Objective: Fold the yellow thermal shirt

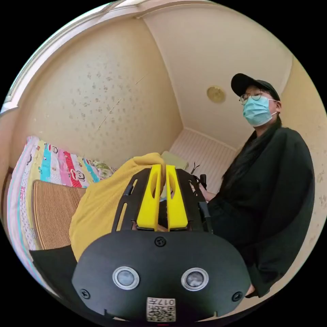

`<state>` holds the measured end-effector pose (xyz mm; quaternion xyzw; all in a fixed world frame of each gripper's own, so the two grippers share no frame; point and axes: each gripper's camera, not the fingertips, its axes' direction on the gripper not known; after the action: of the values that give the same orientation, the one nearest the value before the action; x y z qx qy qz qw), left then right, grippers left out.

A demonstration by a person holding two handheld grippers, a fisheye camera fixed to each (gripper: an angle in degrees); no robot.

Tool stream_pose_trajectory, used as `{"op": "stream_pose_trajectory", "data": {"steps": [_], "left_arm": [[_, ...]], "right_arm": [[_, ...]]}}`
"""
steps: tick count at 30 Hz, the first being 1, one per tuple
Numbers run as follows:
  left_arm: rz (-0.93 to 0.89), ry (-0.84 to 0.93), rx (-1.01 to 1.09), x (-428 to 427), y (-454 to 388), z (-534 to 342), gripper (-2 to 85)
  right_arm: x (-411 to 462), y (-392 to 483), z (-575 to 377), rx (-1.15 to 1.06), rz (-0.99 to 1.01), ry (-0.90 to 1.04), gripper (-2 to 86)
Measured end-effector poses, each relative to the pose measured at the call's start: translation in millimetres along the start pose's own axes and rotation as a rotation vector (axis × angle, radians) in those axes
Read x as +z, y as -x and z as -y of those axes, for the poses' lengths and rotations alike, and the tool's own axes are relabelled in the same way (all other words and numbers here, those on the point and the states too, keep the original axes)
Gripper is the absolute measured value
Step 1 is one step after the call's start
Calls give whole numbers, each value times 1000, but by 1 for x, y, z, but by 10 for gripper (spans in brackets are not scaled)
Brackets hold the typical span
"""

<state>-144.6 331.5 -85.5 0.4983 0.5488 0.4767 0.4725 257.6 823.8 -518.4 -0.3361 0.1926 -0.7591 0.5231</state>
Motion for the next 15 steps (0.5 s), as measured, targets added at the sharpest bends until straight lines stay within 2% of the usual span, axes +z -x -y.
{"op": "stream_pose_trajectory", "data": {"steps": [4,8,12,15], "left_arm": [[-434,-128,254,56,-71,41,6],[-640,-169,209,142,-95,42,6],[-805,-84,213,249,-132,13,7],[-908,-26,157,308,-151,-17,11]], "right_arm": [[37,10,22,-183,219,0,90],[70,32,37,-297,336,-15,121],[118,59,26,-432,284,161,141],[134,63,8,-439,322,284,103]]}}
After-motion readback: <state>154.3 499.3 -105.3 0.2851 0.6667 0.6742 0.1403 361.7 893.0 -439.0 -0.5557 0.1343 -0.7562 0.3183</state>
